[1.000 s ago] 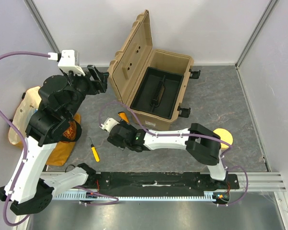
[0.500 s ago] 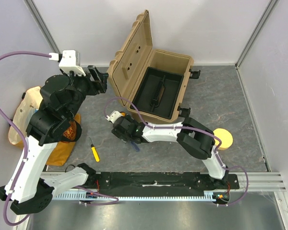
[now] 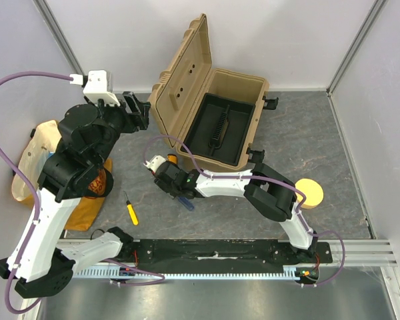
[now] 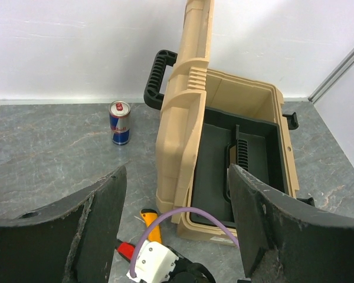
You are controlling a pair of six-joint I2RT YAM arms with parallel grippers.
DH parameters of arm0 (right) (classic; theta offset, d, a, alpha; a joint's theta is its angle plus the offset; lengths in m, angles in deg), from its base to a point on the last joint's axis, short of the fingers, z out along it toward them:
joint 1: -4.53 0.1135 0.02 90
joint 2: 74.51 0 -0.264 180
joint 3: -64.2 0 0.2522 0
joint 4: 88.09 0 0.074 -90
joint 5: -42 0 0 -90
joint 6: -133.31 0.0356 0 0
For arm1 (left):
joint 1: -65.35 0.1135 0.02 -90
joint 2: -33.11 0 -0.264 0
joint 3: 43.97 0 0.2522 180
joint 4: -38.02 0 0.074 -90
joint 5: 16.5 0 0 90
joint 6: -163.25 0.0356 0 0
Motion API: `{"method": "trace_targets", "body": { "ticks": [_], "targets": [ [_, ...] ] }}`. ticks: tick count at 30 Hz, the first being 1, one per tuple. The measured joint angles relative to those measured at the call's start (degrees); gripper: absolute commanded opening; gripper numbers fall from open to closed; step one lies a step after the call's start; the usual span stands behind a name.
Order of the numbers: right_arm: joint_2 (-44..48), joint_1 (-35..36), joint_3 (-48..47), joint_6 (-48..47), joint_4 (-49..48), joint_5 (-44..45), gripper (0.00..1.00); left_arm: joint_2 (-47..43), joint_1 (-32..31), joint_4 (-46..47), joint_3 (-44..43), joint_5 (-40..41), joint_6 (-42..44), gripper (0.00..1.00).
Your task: Pack the tool kit
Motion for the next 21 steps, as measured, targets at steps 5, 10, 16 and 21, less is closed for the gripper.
{"method": "trace_targets", "body": {
  "ticks": [5,10,16,21],
  "targets": [
    [0.5,0.15,0.2,-0.09,-0.07,0.85,0.26,0.0,0.0,0.02,0.28,0.44,0.0,0.76],
    [4.9,0.26,2.38,-0.2,-0.28,0.61,0.23,0.0,0.0,0.07,0.35,0.63,0.0,0.76],
    [12.96,0.74,5.09,-1.16,-2.16,-1.01,0.12,-0.07,0.0,0.22,0.48,0.79,0.0,0.76],
    [19.5,2.14,8.17,-2.19,-4.07,-1.77,0.04,-0.09,0.0,0.85,0.5,0.81,0.02,0.76]
  ]
}}
